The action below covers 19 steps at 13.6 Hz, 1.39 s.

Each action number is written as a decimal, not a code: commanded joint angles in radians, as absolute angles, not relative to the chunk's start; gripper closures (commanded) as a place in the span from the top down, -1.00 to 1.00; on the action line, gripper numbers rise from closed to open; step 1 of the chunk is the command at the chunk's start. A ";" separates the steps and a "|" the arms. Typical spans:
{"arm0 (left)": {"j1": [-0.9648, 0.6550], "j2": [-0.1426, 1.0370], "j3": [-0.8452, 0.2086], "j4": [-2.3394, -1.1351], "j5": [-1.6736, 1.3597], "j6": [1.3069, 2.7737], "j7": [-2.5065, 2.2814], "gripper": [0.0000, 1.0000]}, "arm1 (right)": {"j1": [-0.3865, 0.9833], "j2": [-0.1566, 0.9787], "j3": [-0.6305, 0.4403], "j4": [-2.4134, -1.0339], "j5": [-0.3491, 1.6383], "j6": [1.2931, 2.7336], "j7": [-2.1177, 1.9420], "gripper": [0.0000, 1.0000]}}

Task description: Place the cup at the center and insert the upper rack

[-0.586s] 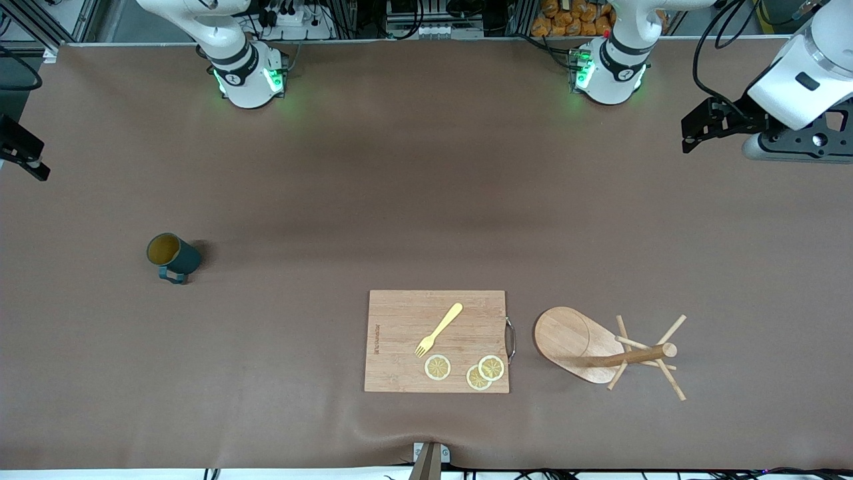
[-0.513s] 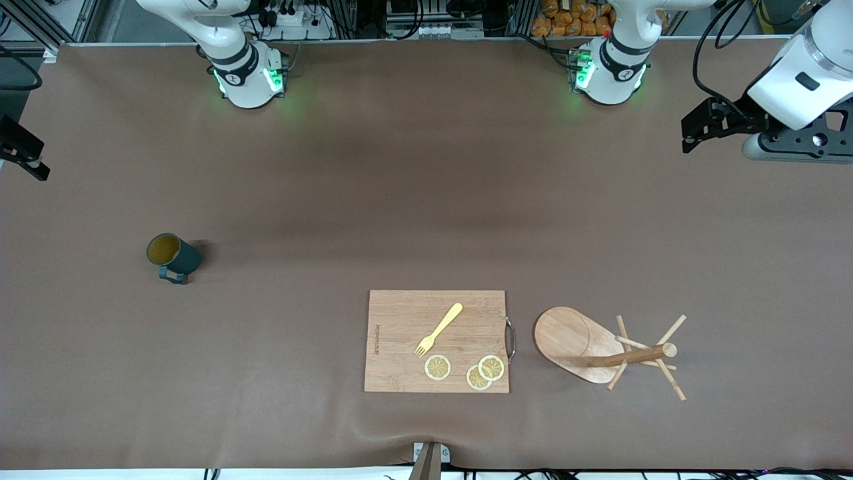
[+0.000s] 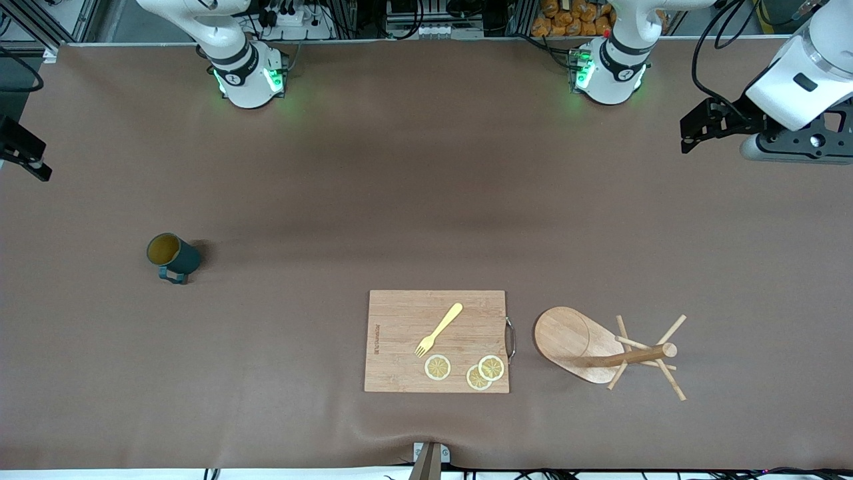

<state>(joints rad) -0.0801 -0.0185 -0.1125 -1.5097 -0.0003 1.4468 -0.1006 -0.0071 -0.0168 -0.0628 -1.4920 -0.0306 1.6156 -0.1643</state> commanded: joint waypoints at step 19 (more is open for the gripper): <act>-0.094 -0.023 -0.133 -1.470 0.002 1.434 -0.115 1.00 | -0.017 0.304 -0.064 -1.547 -0.040 1.632 -0.143 1.00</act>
